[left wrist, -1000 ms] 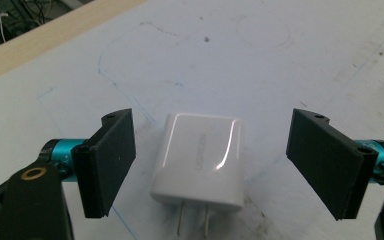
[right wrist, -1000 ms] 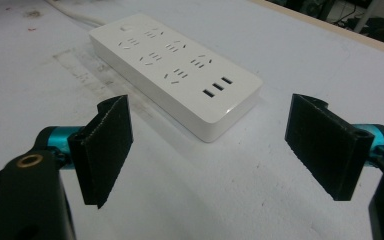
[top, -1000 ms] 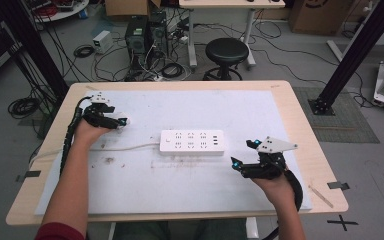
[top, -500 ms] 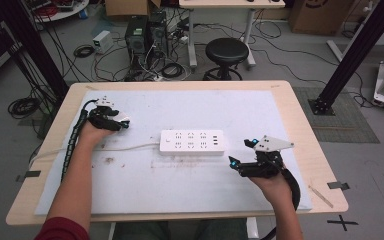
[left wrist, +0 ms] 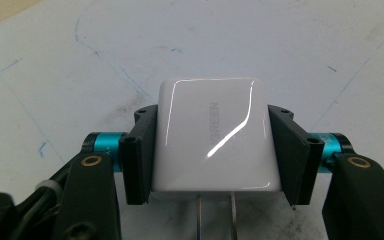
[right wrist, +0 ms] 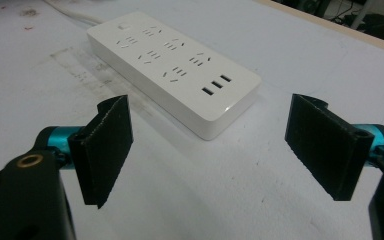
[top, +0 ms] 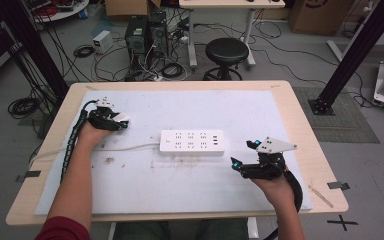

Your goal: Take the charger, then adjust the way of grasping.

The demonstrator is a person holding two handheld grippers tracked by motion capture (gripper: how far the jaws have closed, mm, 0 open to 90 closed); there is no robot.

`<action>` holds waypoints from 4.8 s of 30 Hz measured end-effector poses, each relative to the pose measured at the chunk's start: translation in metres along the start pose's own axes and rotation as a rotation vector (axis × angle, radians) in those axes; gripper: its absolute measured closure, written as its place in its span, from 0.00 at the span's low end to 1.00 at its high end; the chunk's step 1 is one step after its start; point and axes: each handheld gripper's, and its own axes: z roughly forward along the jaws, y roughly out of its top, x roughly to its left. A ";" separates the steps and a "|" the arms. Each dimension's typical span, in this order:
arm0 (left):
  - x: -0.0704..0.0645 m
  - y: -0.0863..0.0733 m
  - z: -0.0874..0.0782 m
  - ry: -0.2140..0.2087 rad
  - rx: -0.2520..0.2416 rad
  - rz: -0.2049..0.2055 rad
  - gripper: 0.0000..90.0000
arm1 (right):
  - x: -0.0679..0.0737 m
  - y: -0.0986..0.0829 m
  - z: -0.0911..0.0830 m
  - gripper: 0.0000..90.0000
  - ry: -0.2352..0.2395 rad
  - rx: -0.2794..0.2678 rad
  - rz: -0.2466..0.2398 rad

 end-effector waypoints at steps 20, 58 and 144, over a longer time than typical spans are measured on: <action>-0.084 0.030 -0.103 -0.039 -0.121 0.169 0.47 | -0.009 0.026 -0.015 0.22 0.091 0.001 -0.022; -0.230 0.027 -0.089 -0.269 -0.267 0.517 0.47 | 0.025 0.036 0.022 0.22 0.315 0.044 0.011; -0.222 0.033 -0.135 -0.177 -0.356 0.382 0.23 | 0.021 0.016 0.037 0.70 0.647 -0.074 0.442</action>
